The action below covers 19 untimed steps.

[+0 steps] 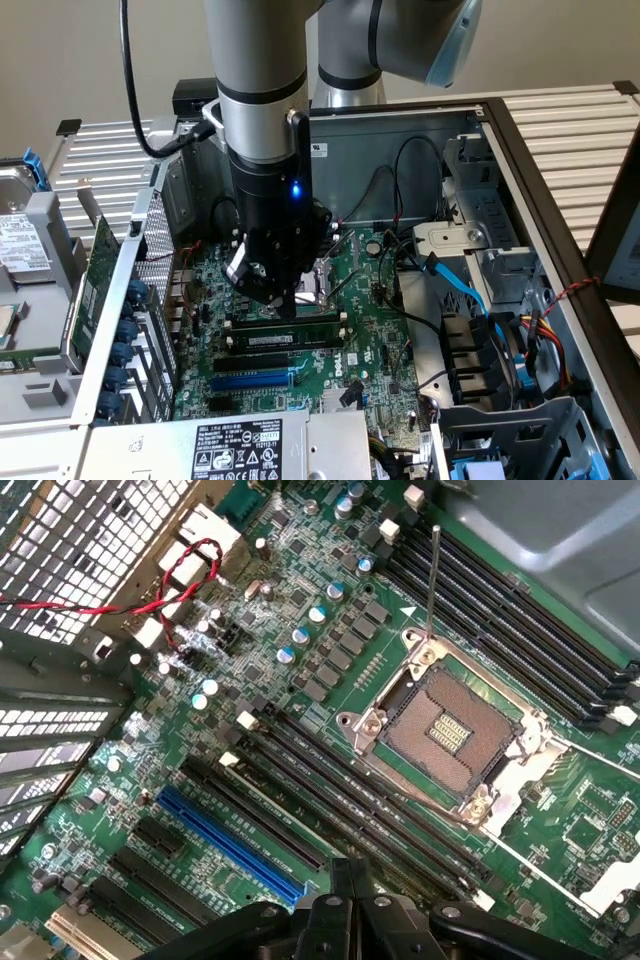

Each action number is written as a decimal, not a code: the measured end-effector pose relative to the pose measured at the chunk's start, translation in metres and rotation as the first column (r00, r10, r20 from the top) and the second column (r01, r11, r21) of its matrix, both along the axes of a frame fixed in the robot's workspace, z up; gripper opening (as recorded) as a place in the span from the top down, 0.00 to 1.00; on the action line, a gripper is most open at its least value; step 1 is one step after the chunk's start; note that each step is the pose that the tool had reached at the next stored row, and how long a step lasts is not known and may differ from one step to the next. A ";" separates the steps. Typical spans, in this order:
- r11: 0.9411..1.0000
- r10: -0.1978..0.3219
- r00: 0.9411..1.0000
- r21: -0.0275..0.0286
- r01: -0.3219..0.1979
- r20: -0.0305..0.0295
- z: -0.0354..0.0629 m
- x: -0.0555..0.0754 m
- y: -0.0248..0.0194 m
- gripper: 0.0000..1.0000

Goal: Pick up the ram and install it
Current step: 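Press down the ram until it locks into place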

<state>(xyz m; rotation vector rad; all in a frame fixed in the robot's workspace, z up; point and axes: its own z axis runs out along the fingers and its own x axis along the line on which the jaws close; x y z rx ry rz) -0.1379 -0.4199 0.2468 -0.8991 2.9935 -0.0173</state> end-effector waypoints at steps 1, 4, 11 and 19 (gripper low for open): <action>1.000 -0.015 1.000 0.000 0.015 0.000 0.0000 0.000 0.0000 0.90; 0.998 -0.060 0.998 0.000 0.060 0.000 0.0001 0.000 0.0000 0.90; 0.986 -0.165 0.986 0.000 0.165 0.000 0.0000 0.000 0.0000 0.90; 0.959 -0.283 0.959 0.000 0.283 0.000 0.0000 0.000 0.0000 0.90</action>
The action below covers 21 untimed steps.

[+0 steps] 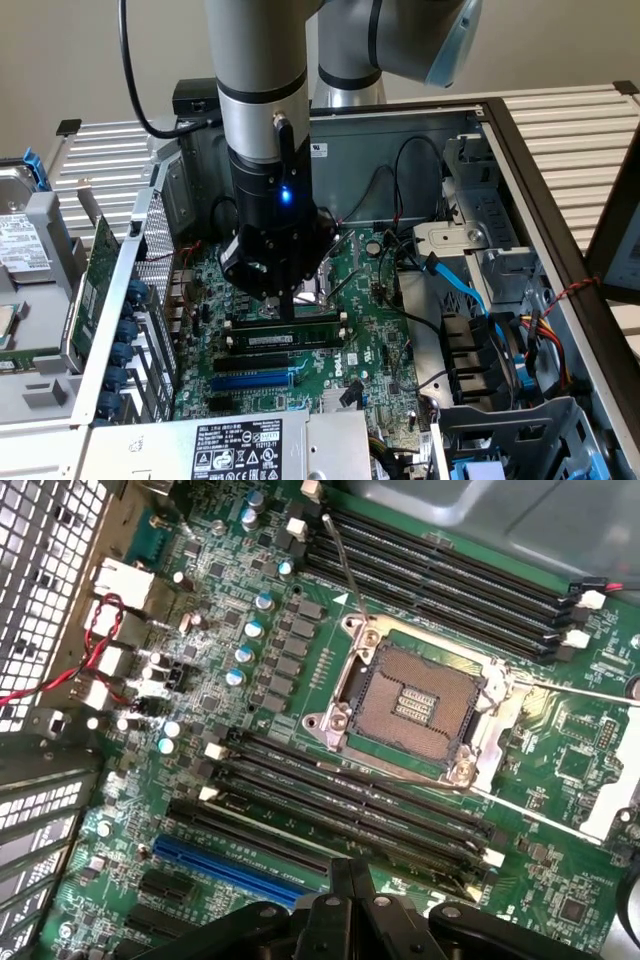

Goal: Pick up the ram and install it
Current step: 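Press down the ram until it locks into place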

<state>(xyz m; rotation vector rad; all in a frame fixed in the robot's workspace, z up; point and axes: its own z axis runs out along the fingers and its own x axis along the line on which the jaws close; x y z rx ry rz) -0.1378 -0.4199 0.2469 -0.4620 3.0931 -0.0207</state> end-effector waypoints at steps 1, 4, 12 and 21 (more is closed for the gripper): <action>1.000 -0.016 1.000 0.000 0.016 0.000 0.0000 0.000 0.0000 0.90; 0.998 -0.061 0.998 0.000 0.061 0.000 0.0000 0.000 0.0000 0.90; 0.983 -0.181 0.983 0.000 0.181 0.000 0.0000 0.000 0.0000 0.90; 0.959 -0.283 0.959 0.000 0.283 0.000 0.0000 0.000 0.0000 0.90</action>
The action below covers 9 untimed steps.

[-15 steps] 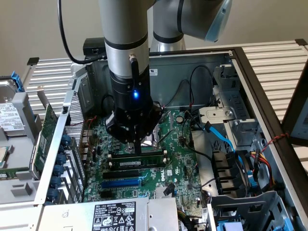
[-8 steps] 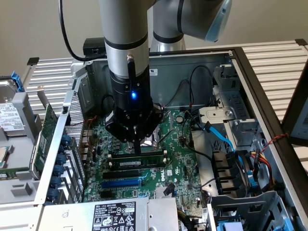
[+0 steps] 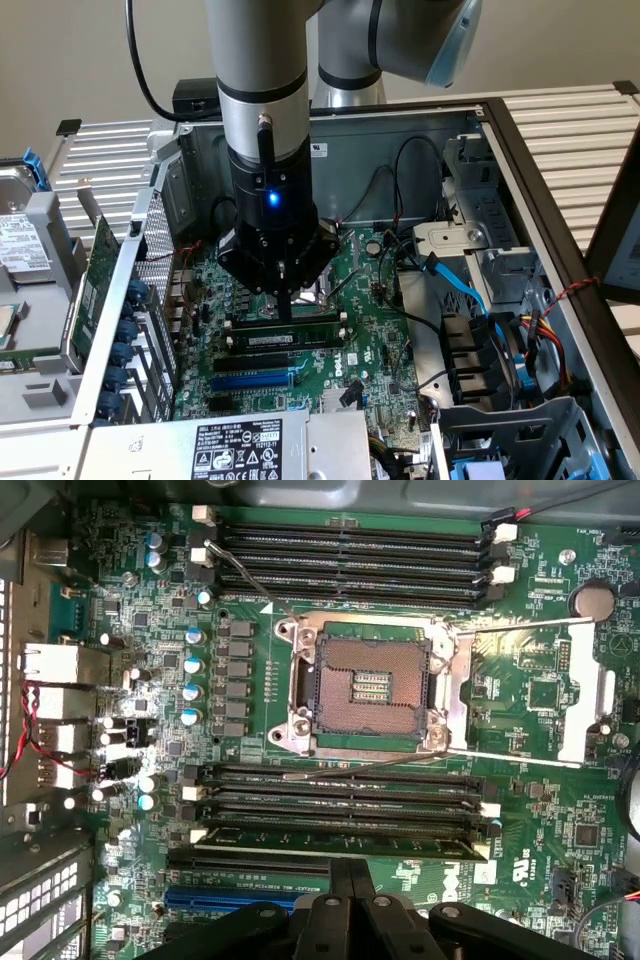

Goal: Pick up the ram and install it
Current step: 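Press down the ram until it locks into place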

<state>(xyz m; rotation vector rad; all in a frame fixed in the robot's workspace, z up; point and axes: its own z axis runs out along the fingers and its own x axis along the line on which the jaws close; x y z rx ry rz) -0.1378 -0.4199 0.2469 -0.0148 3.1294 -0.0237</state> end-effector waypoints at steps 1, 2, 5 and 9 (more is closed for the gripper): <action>1.000 0.000 1.000 0.000 0.000 0.000 0.0000 0.000 0.0000 0.90; 1.000 0.000 1.000 0.000 0.000 0.000 0.0000 0.000 0.0000 0.90; 1.000 0.000 1.000 0.000 0.000 0.000 0.0000 0.000 0.0000 0.90; 1.000 0.000 1.000 0.000 0.000 0.000 0.0000 0.000 0.0000 0.90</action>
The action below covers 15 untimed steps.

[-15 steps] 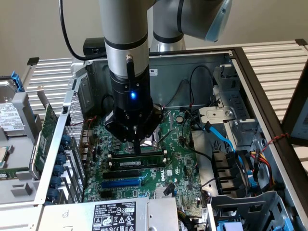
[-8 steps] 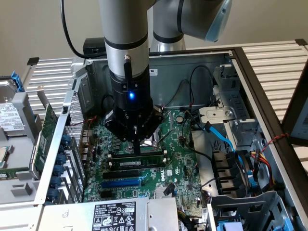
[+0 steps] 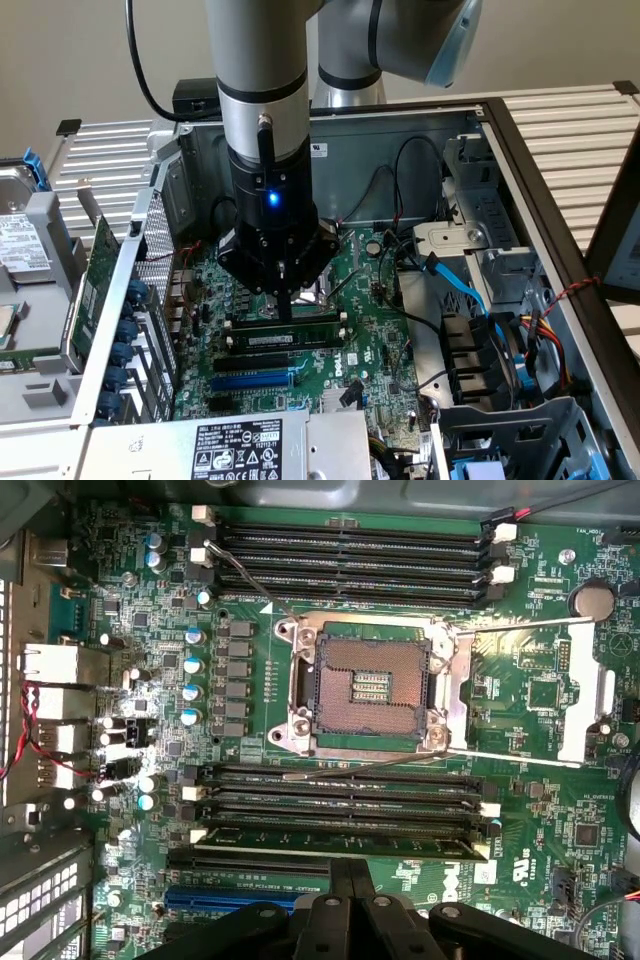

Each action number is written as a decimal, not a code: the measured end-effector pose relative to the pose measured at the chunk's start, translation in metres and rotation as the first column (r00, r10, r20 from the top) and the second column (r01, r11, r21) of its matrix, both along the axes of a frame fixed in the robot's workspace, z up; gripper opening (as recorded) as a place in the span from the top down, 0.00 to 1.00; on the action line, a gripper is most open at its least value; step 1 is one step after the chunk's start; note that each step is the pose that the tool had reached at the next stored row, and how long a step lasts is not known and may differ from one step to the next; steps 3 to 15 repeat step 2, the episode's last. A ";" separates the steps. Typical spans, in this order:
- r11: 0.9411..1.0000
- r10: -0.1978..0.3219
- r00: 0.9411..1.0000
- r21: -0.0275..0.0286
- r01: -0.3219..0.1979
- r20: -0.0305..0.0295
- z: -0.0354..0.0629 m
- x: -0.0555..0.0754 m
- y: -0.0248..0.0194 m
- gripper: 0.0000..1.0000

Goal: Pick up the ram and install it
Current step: 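Press down the ram until it locks into place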

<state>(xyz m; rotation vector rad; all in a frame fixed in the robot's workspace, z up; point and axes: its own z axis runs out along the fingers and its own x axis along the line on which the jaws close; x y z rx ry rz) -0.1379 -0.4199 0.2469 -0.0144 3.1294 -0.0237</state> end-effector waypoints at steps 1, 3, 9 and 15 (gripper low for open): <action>1.000 0.000 1.000 0.000 0.000 0.000 0.0000 0.000 0.0000 0.90; 1.000 0.000 1.000 0.000 0.000 0.000 0.0000 0.000 0.0000 0.90; 1.000 0.000 1.000 0.000 0.000 0.000 0.0000 0.000 0.0000 0.90; 1.000 0.000 1.000 0.000 0.000 0.000 0.0000 0.000 0.0000 0.90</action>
